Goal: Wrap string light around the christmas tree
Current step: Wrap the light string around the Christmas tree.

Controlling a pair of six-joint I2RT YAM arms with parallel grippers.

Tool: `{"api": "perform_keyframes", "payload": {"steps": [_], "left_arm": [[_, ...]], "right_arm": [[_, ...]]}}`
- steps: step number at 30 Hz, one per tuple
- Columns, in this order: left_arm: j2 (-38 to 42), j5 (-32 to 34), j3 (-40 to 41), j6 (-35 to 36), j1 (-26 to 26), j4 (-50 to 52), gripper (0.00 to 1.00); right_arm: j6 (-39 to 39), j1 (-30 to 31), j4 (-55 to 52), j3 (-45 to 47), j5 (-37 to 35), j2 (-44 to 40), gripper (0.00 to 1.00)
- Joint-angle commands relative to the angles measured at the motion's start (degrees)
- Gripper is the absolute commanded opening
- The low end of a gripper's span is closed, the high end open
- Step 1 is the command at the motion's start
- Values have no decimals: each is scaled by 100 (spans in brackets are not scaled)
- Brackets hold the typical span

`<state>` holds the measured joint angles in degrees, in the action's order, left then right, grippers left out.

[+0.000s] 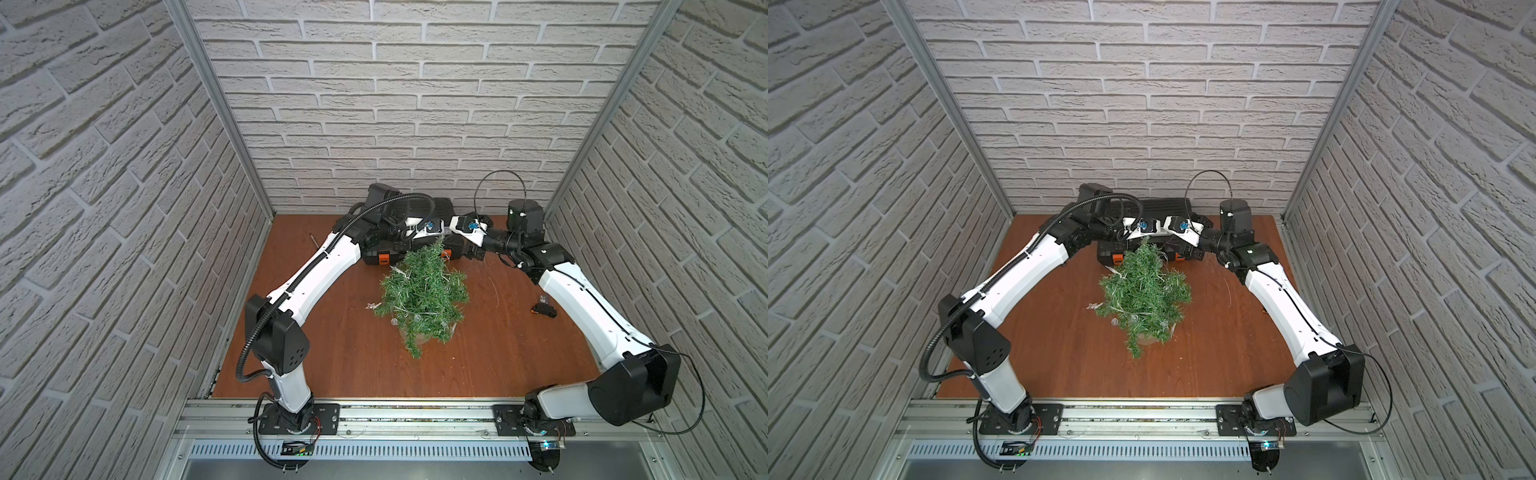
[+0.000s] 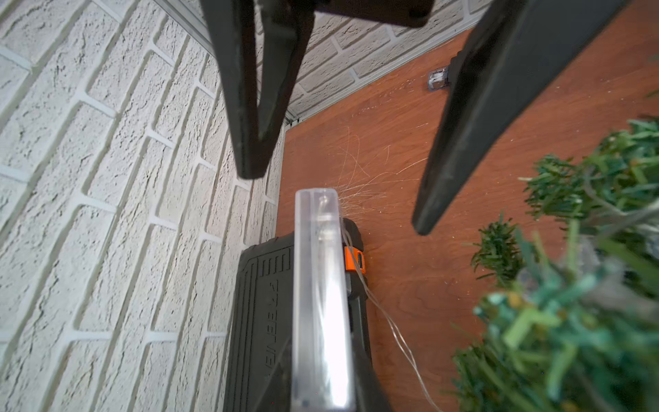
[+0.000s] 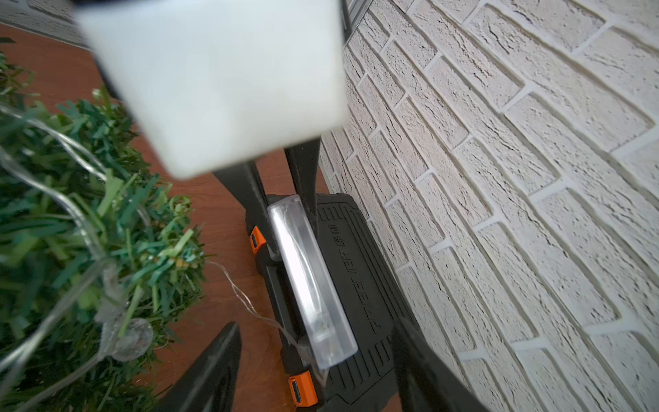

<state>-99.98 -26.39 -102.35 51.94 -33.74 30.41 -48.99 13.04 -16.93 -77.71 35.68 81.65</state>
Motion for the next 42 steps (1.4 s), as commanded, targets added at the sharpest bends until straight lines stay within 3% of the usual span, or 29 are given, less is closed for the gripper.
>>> {"api": "perform_keyframes", "payload": {"steps": [1, 10, 23, 31, 32, 34, 39, 42], "left_arm": [[305, -468, 141, 344, 20, -179, 0], [471, -613, 394, 657, 68, -307, 0], [472, -534, 565, 501, 122, -765, 0], [504, -466, 634, 494, 131, -874, 3], [514, -420, 635, 440, 136, -915, 7], [547, -281, 612, 256, 155, -928, 35], [903, -269, 970, -122, 385, -1432, 81], [1173, -331, 1316, -333, 538, -1892, 97]], "right_arm": [[-184, 45, -156, -259, -52, 140, 62], [-404, 195, -309, -458, -91, 329, 55], [-726, 296, -609, -693, -121, 554, 26], [-752, 305, -628, -719, -15, 545, 19], [-752, 305, -632, -719, -39, 537, 18], [-744, 304, -632, -702, -143, 520, 18], [-452, 304, -491, -639, -662, 500, 18], [-8, 281, 22, -467, -1103, 468, 18]]}}
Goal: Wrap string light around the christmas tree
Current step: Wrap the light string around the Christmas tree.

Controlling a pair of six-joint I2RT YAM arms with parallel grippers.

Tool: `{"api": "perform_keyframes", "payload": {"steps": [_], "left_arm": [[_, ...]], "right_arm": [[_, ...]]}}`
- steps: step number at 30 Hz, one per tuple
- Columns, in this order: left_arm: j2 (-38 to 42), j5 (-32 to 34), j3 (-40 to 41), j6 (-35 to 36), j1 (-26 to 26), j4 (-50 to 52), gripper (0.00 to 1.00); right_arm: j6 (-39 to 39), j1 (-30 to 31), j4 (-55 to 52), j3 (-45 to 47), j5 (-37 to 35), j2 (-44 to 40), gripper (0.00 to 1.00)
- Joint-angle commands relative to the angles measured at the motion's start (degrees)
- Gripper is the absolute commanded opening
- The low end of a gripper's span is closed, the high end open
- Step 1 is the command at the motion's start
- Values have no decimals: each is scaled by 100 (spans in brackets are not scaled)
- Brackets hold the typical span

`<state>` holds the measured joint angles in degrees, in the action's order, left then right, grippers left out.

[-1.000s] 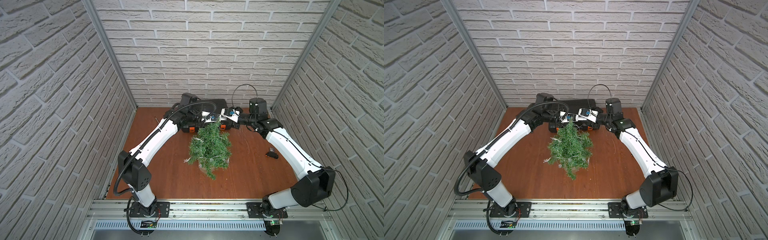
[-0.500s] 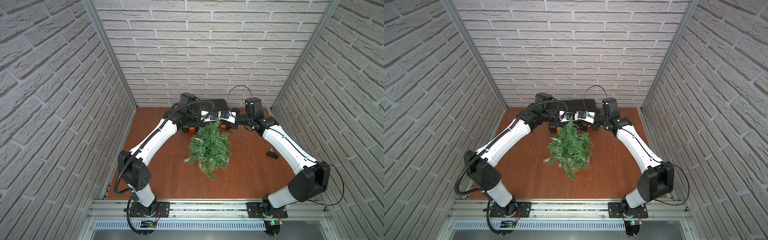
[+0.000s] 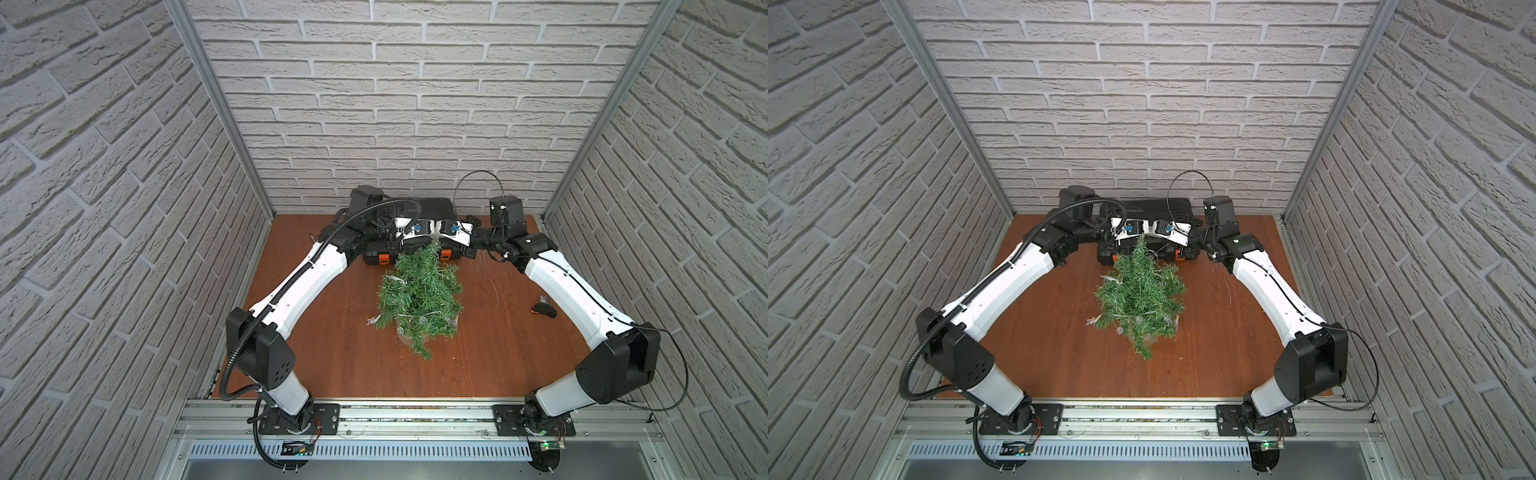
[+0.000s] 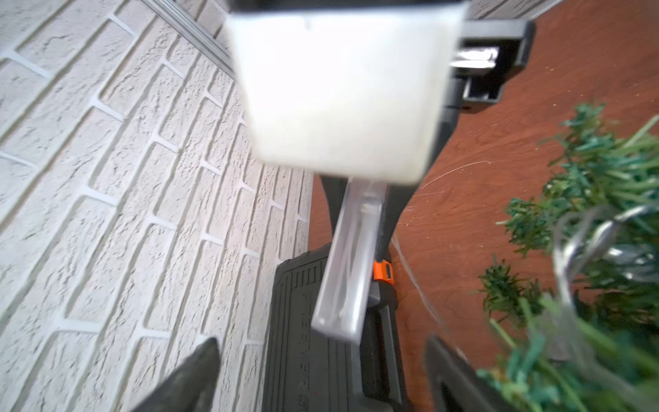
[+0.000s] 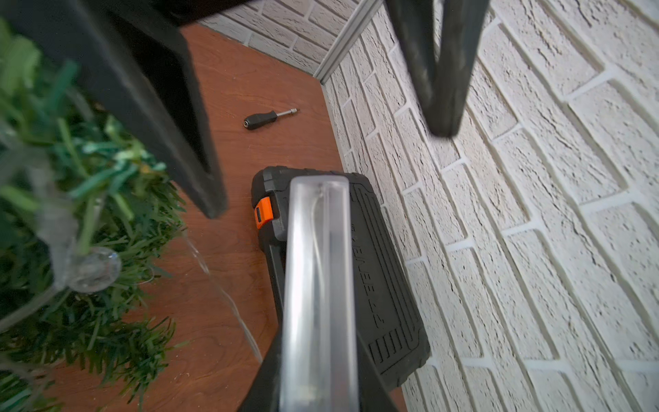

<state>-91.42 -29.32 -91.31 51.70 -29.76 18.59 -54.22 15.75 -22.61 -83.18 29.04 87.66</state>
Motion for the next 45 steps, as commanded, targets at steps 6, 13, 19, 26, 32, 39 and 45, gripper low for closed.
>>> {"api": "perform_keyframes", "payload": {"steps": [6, 13, 19, 26, 32, 39, 45], "left_arm": [[709, 274, 905, -828, 354, -1625, 98], [1054, 541, 1525, -1684, 492, -2484, 98], [1067, 1570, 1672, -2182, 572, -2879, 98], [1227, 3255, 1669, -3281, 669, -2931, 98], [1756, 2952, 1624, -4553, 799, -1978, 98], [3072, 2466, 2581, -6456, 807, -1677, 92], [3824, 1431, 3188, -7411, 257, -1105, 80]], "right_arm": [[1856, -206, 1609, 402, -979, -296, 17], [3201, -274, 1824, 806, -1608, -764, 17], [3975, -269, 1945, 1481, -2087, -1374, 17], [4437, -274, 2189, 2463, -2730, -2244, 16], [4840, -274, 2205, 3200, -2370, -3136, 16], [4877, -248, 2244, 4060, -1192, -4293, 18], [4905, -179, 2096, 4385, -499, -4761, 18]]}}
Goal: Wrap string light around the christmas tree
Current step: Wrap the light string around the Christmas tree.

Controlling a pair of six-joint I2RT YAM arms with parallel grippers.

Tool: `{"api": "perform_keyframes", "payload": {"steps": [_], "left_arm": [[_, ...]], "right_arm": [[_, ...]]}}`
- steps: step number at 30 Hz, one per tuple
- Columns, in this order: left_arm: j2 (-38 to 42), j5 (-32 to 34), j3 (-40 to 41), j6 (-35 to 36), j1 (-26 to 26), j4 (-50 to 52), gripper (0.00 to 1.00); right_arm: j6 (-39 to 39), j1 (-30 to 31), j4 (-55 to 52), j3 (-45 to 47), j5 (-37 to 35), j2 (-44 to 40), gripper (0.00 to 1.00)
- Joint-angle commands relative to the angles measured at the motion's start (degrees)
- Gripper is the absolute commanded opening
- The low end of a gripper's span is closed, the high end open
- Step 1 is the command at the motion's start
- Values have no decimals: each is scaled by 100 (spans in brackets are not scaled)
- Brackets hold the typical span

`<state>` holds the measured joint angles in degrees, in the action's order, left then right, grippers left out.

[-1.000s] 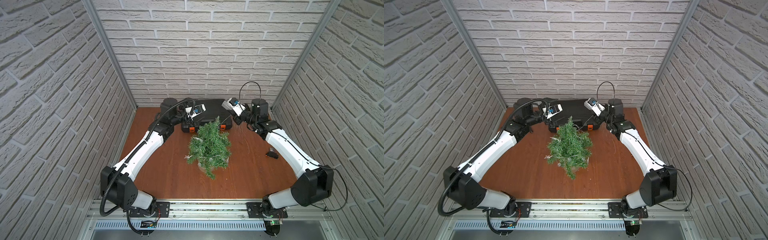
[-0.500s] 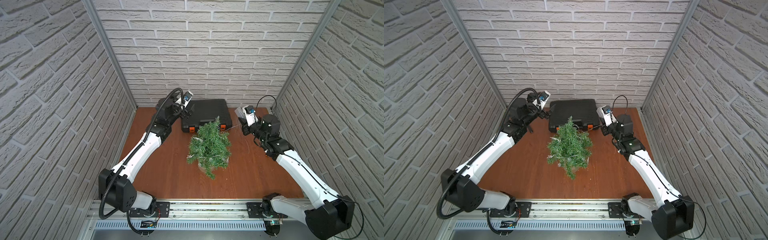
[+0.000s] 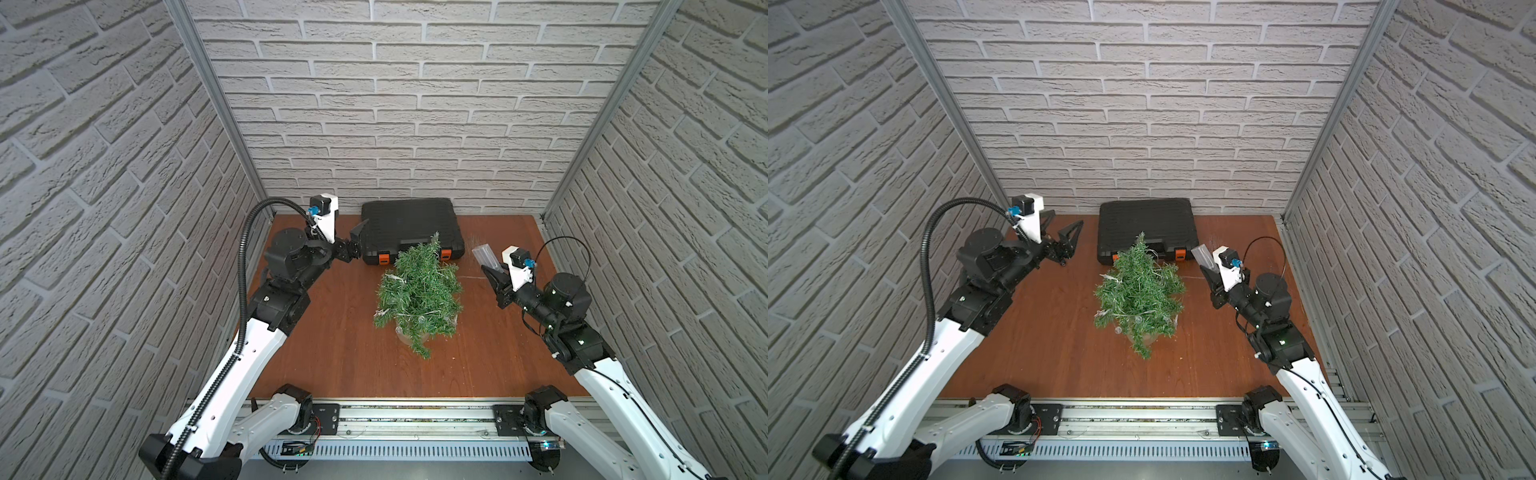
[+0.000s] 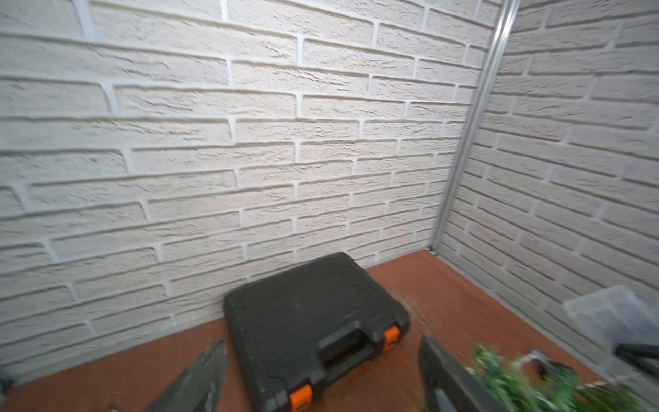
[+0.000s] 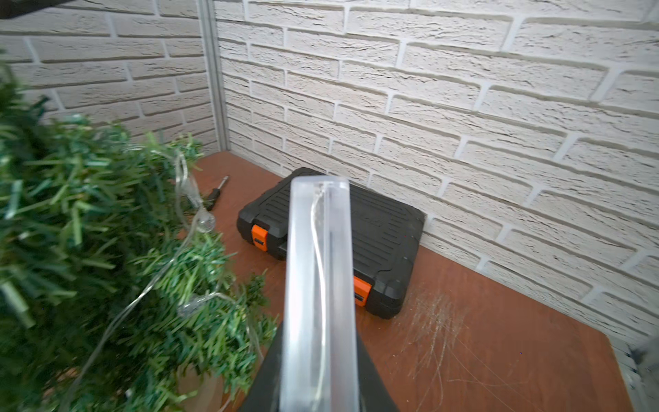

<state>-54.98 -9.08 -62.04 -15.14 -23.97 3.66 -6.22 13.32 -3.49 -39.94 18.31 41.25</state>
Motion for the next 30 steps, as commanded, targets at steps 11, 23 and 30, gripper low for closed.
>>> {"api": "perform_keyframes", "payload": {"steps": [11, 23, 30], "left_arm": [[1110, 391, 1251, -932, -2595, 674, 75], [620, 1192, 1666, -734, -3140, 113, 84], [418, 1895, 1723, -535, -3140, -185, 84]], "right_arm": [[73, 597, -5, 445, 1139, -729, 20], [177, 1164, -355, 471, 1328, -592, 24], [349, 1616, 128, 815, 1176, -588, 29]]}}
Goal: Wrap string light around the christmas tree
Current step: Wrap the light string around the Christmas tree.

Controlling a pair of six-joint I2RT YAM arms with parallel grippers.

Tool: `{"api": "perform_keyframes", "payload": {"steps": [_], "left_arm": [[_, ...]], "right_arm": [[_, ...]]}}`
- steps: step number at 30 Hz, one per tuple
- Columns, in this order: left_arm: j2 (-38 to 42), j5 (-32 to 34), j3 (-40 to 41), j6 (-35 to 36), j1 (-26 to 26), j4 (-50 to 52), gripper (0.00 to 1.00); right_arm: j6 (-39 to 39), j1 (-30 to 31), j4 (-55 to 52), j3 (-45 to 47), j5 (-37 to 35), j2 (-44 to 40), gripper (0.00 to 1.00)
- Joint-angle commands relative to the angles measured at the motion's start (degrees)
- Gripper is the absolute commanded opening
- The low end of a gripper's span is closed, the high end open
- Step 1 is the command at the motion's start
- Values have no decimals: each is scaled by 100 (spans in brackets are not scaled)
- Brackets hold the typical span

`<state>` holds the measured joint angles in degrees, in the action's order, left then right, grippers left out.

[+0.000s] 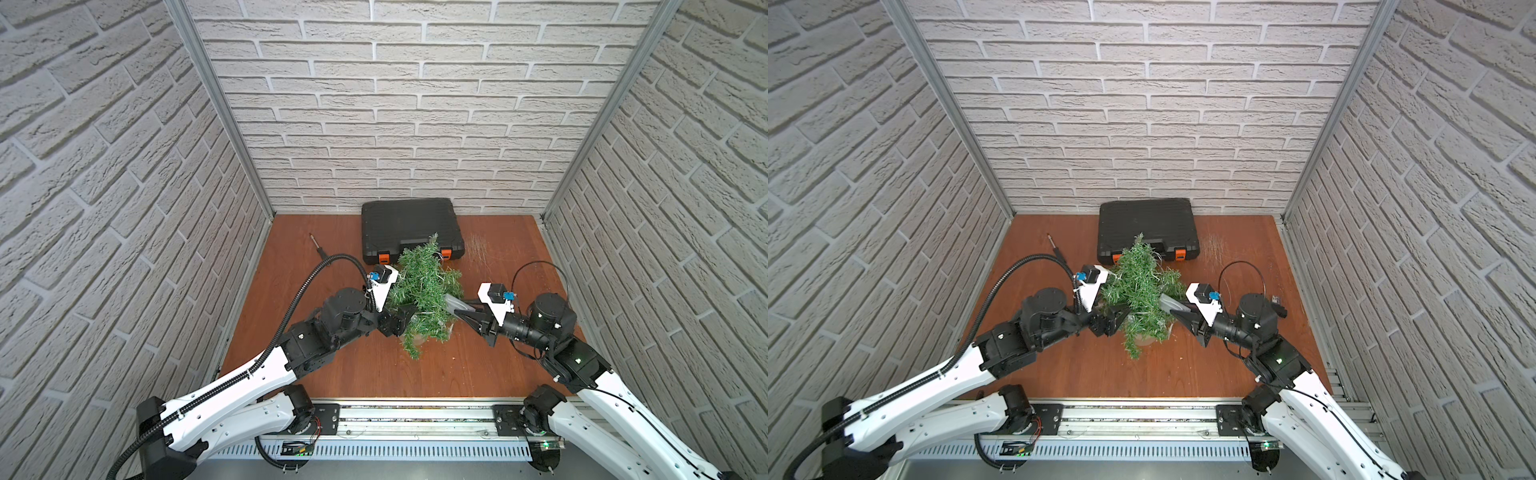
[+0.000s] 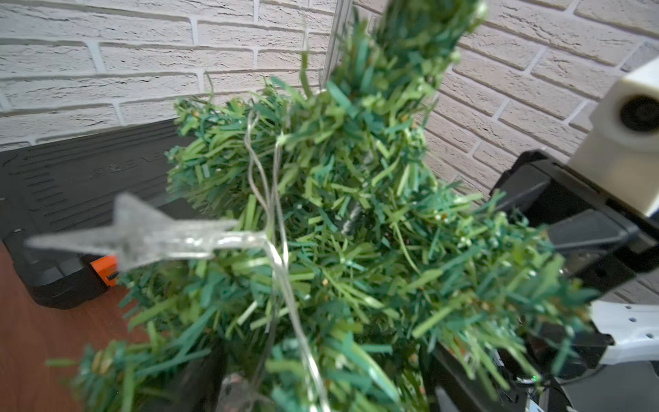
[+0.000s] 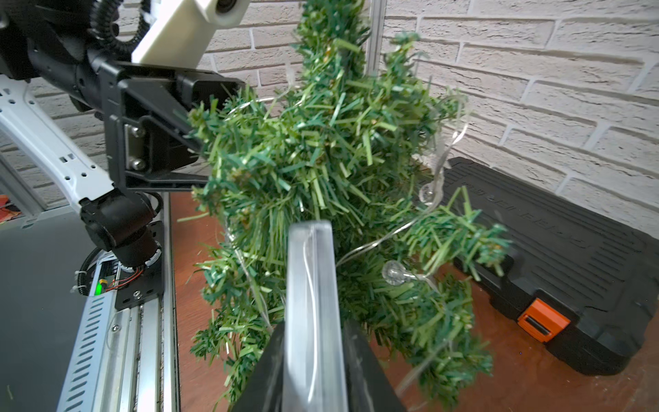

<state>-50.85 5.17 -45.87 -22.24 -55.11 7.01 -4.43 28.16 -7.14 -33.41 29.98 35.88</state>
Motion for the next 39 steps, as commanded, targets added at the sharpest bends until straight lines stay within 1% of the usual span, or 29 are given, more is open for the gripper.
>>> {"api": "perform_keyframes", "payload": {"steps": [1, 3, 7, 10, 13, 19, 23, 26, 29, 33, 36, 38, 39], "left_arm": [[-1, 608, 142, 208, -26, -591, 84], [-21, 860, 199, 239, -26, -685, 84], [-98, 1228, 261, 255, -21, -788, 84], [-171, 1266, 311, 358, -11, -951, 84], [-269, 1383, 254, 406, 8, -924, 85], [-387, 1495, 213, 458, 45, -934, 86], [-449, 1594, 210, 484, 78, -936, 86], [-461, 1649, 210, 545, 103, -934, 86], [-449, 1705, 229, 572, 143, -934, 86], [-476, 1718, 259, 521, 222, -962, 86], [-509, 1721, 246, 501, 255, -976, 85], [-538, 1717, 255, 501, 268, -1005, 85], [-551, 1708, 255, 501, 271, -1012, 85]], "right_arm": [[216, 181, 636, 250, 28, -83, 29], [251, 245, 793, 389, 57, -117, 30], [290, 287, 793, 511, -146, -59, 30], [372, 293, 791, 546, -246, -22, 30], [405, 298, 648, 480, -217, -20, 32], [543, 322, 134, 265, -695, -5, 42], [775, 339, 103, 326, -814, -263, 48], [854, 346, -80, 356, -1153, -440, 53], [1002, 348, -453, 220, -1509, -433, 54], [1194, 355, -852, 2, -1684, -255, 58], [1321, 358, -935, -25, -1905, -154, 57], [1556, 357, -890, 12, -2151, -204, 57], [1636, 352, -838, 46, -2165, -248, 58]]}}
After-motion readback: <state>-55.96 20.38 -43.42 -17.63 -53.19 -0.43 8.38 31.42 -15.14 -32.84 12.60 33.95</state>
